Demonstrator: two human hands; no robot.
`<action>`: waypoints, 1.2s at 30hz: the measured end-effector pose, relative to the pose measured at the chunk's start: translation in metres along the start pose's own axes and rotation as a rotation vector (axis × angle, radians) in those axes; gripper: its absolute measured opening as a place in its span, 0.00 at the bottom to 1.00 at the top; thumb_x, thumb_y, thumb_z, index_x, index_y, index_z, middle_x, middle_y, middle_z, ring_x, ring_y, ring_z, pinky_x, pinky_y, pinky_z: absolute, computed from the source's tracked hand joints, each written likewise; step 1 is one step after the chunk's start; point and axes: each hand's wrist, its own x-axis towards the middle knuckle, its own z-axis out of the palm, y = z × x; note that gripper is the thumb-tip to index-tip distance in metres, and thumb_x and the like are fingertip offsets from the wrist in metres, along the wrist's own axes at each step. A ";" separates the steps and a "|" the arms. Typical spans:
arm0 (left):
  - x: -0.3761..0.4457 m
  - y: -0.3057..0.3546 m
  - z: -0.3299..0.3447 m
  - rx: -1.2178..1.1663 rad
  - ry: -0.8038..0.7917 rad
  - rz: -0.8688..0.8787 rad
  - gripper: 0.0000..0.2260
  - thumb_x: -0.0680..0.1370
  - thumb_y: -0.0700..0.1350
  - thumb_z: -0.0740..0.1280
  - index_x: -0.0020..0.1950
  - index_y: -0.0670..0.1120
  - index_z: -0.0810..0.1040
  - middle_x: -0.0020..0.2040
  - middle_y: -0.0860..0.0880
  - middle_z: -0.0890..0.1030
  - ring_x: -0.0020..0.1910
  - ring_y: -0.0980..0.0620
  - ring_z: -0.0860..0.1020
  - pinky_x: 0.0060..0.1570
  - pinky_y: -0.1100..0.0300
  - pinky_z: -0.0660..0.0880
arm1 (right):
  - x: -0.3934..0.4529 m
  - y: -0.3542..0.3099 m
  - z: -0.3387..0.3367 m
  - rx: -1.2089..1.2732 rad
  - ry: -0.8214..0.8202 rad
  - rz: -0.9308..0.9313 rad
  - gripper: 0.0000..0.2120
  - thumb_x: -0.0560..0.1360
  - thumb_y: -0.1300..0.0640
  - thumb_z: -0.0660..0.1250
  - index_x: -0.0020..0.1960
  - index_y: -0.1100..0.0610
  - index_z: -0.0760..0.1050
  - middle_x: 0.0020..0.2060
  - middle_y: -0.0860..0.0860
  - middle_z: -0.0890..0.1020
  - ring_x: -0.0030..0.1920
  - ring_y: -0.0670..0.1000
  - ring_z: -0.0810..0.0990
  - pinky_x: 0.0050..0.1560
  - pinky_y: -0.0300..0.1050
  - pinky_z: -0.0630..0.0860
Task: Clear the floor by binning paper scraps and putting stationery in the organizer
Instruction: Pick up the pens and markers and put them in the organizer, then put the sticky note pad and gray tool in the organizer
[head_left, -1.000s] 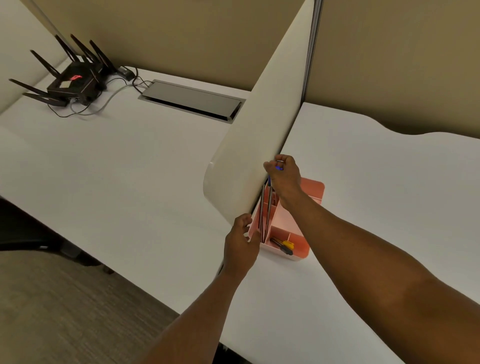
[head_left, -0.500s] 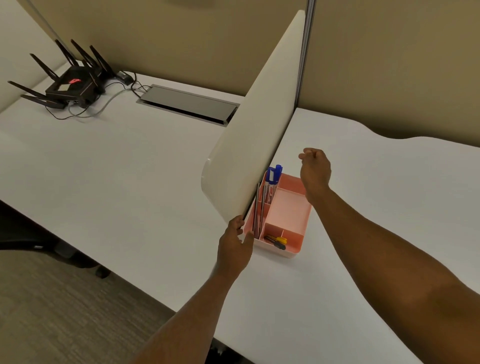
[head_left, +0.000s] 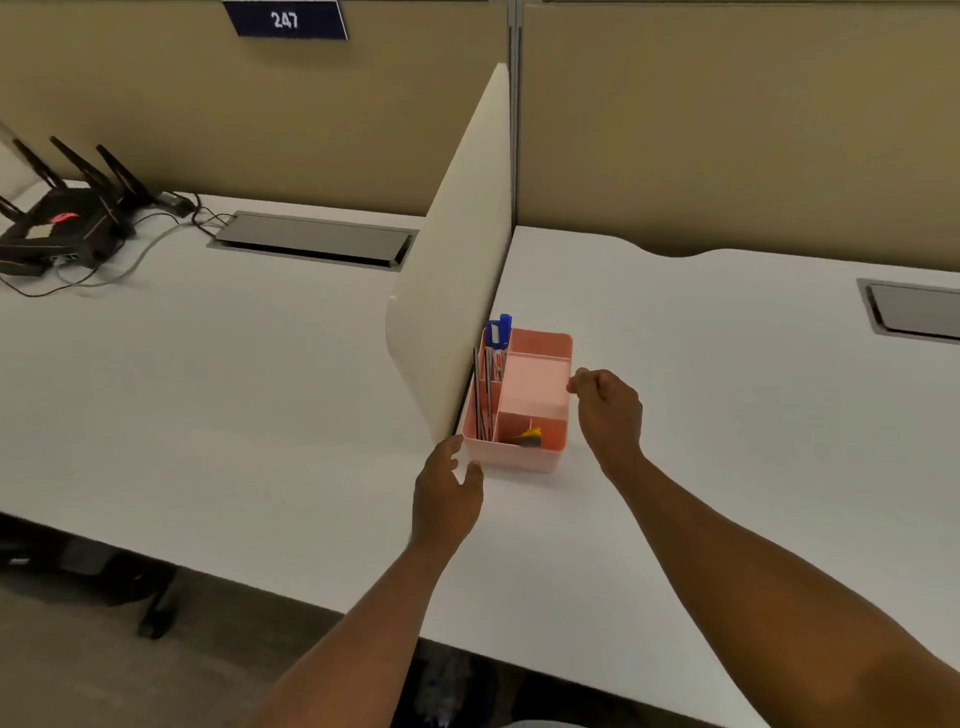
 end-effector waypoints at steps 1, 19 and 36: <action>-0.006 0.000 -0.003 -0.001 -0.010 0.015 0.18 0.79 0.44 0.65 0.69 0.48 0.71 0.67 0.50 0.76 0.62 0.54 0.76 0.54 0.65 0.68 | -0.015 0.001 -0.004 -0.007 0.004 -0.006 0.14 0.79 0.51 0.59 0.45 0.55 0.81 0.41 0.44 0.83 0.41 0.41 0.78 0.39 0.33 0.68; -0.154 -0.075 -0.078 0.088 -0.350 0.283 0.15 0.79 0.50 0.62 0.66 0.51 0.75 0.66 0.54 0.77 0.66 0.54 0.74 0.62 0.60 0.68 | -0.304 0.037 -0.045 -0.143 0.130 0.129 0.15 0.78 0.43 0.59 0.41 0.49 0.79 0.38 0.40 0.82 0.41 0.41 0.79 0.41 0.39 0.70; -0.244 -0.121 -0.072 0.172 -0.468 0.245 0.15 0.79 0.49 0.63 0.65 0.48 0.76 0.62 0.49 0.79 0.62 0.51 0.76 0.60 0.57 0.73 | -0.424 0.103 -0.080 -0.258 0.116 0.277 0.17 0.75 0.38 0.61 0.38 0.48 0.79 0.32 0.43 0.83 0.35 0.39 0.79 0.32 0.38 0.68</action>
